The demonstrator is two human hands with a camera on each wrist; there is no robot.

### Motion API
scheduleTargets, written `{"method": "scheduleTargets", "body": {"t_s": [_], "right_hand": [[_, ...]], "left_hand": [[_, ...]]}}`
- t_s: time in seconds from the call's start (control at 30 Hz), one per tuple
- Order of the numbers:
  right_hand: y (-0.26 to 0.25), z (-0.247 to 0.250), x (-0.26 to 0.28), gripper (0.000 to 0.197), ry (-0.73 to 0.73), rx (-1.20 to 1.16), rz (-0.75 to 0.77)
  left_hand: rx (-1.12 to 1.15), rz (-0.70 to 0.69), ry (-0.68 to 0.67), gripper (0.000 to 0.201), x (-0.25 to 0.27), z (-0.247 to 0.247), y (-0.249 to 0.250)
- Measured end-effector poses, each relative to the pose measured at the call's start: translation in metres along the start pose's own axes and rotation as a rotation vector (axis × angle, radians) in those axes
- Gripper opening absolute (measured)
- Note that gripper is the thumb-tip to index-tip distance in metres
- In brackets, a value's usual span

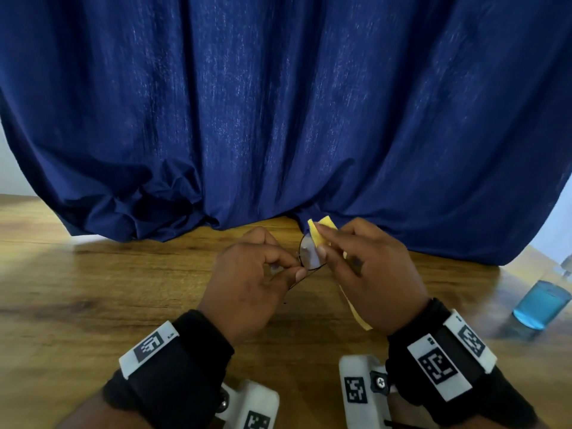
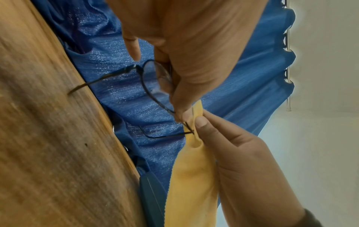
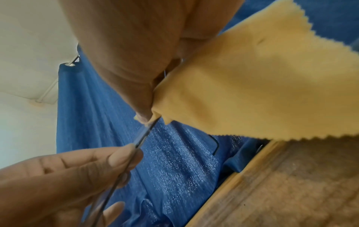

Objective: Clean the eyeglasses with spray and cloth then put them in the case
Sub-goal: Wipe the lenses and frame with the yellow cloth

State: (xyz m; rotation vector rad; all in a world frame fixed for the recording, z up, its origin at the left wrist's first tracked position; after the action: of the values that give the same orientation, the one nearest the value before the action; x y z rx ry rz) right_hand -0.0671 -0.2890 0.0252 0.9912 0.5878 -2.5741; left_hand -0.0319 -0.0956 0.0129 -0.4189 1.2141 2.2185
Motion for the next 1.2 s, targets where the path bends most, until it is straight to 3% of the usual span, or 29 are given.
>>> {"method": "scheduleTargets", "body": {"t_s": [0.13,0.3,0.47,0.67,0.83,1.03,1.2], "right_hand": [[0.001,-0.001,0.002,0.026,-0.076,-0.076,0.066],[0.004,0.004,0.000,0.019,0.068,-0.031,-0.019],[-0.003,-0.003,0.003,0.025,-0.094,-0.144,0.064],[0.003,0.008,-0.001,0.019,0.085,-0.050,-0.003],[-0.003,-0.002,0.003,0.024,-0.066,-0.099,0.078],[0.008,0.004,-0.001,0.028,0.051,-0.019,-0.005],[0.003,-0.005,0.002,0.031,-0.064,-0.089,0.090]], "left_hand": [[0.031,0.017,0.033,0.004,-0.003,0.004,-0.004],[0.019,0.008,0.010,0.004,-0.002,0.004,-0.004],[-0.007,-0.030,0.019,0.012,-0.004,0.004,-0.006],[-0.003,-0.029,-0.002,0.005,-0.002,0.003,-0.001],[0.002,-0.013,0.034,0.006,-0.003,0.004,-0.004],[-0.001,-0.014,-0.003,0.007,-0.002,0.005,-0.004],[-0.005,-0.046,0.042,0.009,-0.004,0.007,-0.006]]}}
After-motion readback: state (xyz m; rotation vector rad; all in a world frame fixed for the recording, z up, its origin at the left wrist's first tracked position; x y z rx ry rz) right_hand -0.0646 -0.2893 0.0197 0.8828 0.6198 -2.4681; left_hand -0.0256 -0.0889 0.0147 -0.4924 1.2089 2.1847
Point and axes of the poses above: each hand's wrist, its own x-axis away from the middle knuckle, its own z-axis out of the back of the hand, y = z × x, the point moved 1 cm from there along -x, towards the middle knuckle, and after that the axes turned 1 degree about -y, right-handed, at the moved point
